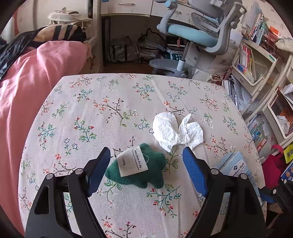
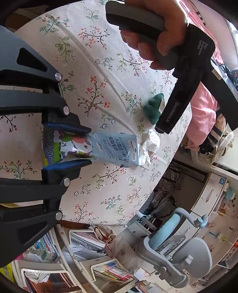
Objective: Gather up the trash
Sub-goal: 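Grasp the green plush toy with the left gripper while the right gripper holds the carton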
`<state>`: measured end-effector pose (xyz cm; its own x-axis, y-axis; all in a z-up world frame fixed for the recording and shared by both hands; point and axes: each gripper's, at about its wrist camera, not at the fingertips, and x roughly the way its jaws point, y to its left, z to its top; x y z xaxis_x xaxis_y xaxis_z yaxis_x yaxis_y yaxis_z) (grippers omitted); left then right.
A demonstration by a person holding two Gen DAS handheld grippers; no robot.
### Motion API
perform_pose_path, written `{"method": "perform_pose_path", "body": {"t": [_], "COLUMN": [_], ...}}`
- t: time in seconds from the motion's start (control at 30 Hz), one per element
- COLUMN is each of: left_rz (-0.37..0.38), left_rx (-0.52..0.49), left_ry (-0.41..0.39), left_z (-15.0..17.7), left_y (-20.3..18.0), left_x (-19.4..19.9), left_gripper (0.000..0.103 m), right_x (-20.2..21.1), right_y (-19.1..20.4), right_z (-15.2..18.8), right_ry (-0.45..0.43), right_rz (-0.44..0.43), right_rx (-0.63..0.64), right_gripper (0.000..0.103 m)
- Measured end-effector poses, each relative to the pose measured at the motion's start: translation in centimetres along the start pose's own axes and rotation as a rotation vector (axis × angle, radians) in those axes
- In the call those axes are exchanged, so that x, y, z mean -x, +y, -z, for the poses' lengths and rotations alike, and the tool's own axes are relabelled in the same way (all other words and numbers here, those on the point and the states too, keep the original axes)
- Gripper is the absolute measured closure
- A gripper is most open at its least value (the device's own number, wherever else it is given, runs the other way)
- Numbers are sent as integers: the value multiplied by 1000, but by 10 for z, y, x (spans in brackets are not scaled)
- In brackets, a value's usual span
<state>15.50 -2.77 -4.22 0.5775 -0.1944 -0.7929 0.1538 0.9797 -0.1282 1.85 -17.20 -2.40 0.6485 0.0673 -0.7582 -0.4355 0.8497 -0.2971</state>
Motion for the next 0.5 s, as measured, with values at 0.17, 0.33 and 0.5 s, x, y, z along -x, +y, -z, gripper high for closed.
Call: {"method": "perform_pose_path", "body": {"t": [0.17,0.33,0.5], "left_rz": [-11,-5,67], "left_rx": [-6,-54,-39], "left_ry": [30,60,67], "left_z": [2,4,6], "left_y": [-2,-3,3], "left_x": [-15,-19,-10], "left_gripper": [25,53,59], "right_x": [-16,-16,-7], "right_y": [-9,-22,-32], "right_z": [5,4,10], "right_ry": [22,2,-18], "right_rz": [30,-39,-99], "right_rx": [-34,-130,-211], "right_gripper": [65,71,71]}}
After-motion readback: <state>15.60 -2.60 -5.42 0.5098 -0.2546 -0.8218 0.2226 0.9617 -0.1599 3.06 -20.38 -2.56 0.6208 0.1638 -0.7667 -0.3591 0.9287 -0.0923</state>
